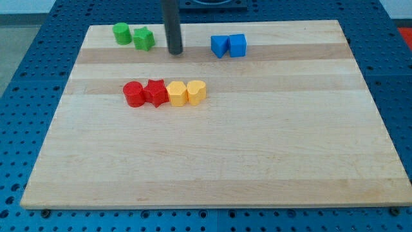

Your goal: Move the green blocks beside the blue triangle in horizontal line

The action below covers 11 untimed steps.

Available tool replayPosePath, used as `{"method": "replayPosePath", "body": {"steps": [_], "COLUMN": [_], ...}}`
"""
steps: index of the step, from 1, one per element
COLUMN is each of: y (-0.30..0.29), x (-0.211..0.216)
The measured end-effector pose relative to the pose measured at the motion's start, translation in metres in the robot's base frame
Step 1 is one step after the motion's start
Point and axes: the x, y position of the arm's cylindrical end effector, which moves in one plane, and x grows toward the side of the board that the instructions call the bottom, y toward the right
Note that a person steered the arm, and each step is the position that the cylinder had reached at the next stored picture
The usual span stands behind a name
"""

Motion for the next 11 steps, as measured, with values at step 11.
{"method": "replayPosePath", "body": {"steps": [11], "y": [-0.092], "x": [-0.064]}}
